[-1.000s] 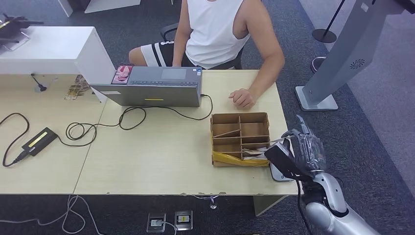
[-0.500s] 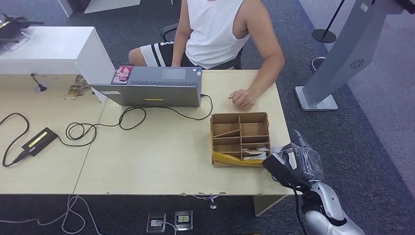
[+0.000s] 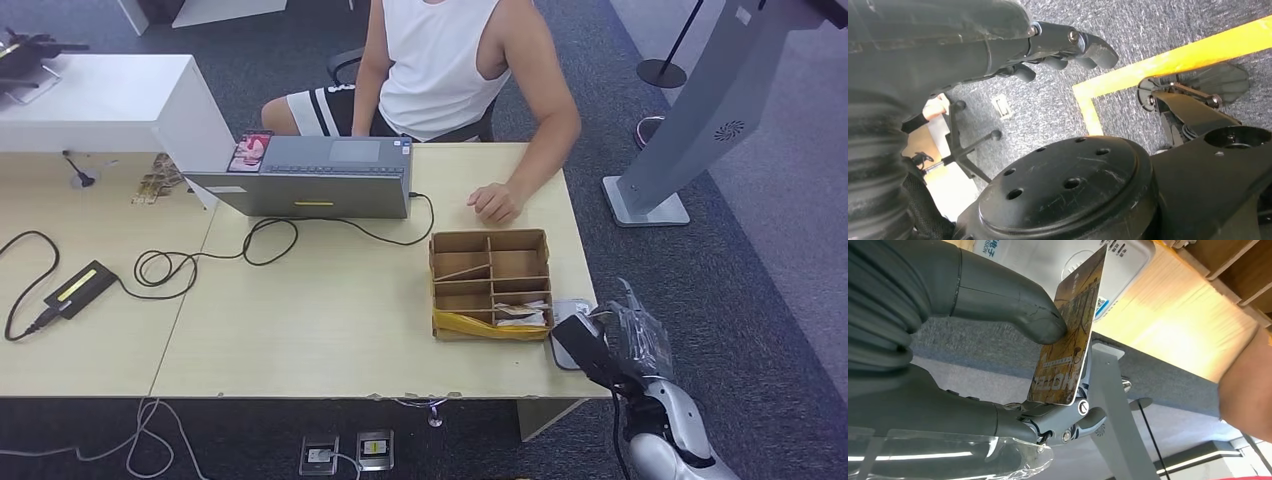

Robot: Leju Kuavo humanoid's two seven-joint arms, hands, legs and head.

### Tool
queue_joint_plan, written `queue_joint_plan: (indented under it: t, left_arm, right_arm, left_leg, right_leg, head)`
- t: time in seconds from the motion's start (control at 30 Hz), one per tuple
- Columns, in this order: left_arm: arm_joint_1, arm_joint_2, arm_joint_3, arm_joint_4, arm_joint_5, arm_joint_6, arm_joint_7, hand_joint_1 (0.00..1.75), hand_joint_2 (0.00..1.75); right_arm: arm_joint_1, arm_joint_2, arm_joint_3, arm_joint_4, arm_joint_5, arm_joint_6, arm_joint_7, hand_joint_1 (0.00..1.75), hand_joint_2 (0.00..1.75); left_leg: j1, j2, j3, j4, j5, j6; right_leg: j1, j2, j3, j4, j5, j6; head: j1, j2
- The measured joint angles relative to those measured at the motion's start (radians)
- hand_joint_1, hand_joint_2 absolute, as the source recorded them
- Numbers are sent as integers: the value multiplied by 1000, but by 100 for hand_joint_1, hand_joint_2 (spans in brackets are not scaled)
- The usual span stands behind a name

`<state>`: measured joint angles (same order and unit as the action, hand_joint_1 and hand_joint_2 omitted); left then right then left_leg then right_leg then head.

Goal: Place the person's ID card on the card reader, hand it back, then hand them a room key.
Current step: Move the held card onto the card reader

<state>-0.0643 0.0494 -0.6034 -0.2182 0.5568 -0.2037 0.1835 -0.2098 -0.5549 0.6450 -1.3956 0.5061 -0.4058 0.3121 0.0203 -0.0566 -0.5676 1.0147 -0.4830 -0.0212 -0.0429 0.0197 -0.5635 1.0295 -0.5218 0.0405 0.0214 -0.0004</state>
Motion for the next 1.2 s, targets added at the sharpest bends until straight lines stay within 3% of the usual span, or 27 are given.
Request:
queue_joint_plan:
  t: [0.4, 0.73, 1.2]
  left_arm:
    - [-1, 4, -24, 0, 5, 0, 0, 0, 175]
    - [-1, 4, -55, 0, 29, 32, -2, 0, 175]
    - [-3, 5, -110, -5, 67, 72, -4, 0, 175]
  right_arm:
    - [15, 16, -11, 35, -9, 10, -16, 175, 175]
    - [18, 32, -11, 45, 5, 84, -12, 175, 175]
    - [19, 56, -12, 60, 58, 74, -5, 175, 175]
  left_leg:
    - [0, 1, 1, 0, -1, 0]
    - [0, 3, 2, 0, -1, 0]
    - [0, 3, 3, 0, -1, 0]
  right_leg:
    - [0, 0, 0, 0, 0, 0]
    - [0, 3, 1, 0, 0, 0]
    - [0, 4, 2, 0, 0, 0]
  head:
    - [0, 0]
    - [0, 0]
    - [0, 0]
